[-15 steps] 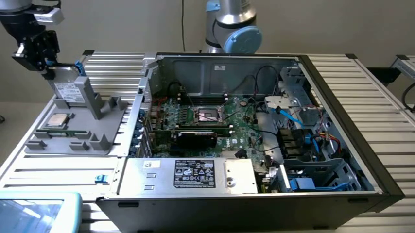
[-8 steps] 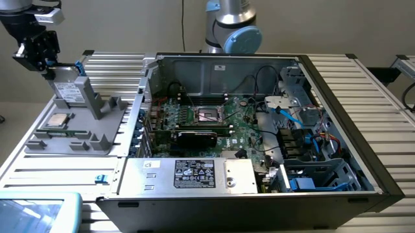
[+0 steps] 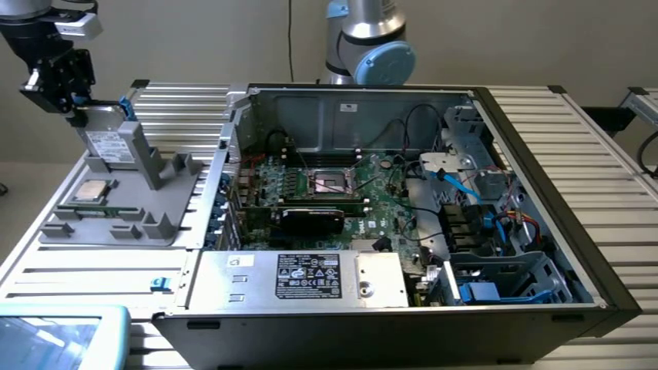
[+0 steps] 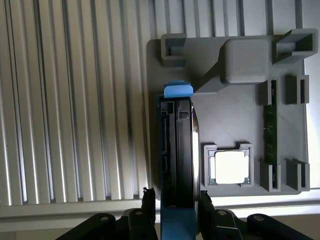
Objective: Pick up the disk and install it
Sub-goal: 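Pick up the disk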
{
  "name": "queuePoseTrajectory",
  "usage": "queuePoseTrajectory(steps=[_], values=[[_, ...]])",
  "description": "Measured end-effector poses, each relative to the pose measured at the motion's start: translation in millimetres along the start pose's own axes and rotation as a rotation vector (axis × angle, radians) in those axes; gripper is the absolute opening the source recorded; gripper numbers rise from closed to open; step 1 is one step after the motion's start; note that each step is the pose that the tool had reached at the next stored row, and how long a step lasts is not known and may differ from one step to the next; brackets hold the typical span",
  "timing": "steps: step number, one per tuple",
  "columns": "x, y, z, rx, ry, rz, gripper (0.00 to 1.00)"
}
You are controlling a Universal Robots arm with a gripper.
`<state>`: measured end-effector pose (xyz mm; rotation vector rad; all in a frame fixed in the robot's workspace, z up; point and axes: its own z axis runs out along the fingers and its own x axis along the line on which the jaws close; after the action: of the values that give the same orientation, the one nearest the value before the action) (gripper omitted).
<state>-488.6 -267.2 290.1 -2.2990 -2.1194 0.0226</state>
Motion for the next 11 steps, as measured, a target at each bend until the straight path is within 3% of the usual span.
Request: queuePoseTrajectory(steps=[11], values=[[1.7,-0.1,0.0,-0.0002,-0.0029,0.0,0.45]])
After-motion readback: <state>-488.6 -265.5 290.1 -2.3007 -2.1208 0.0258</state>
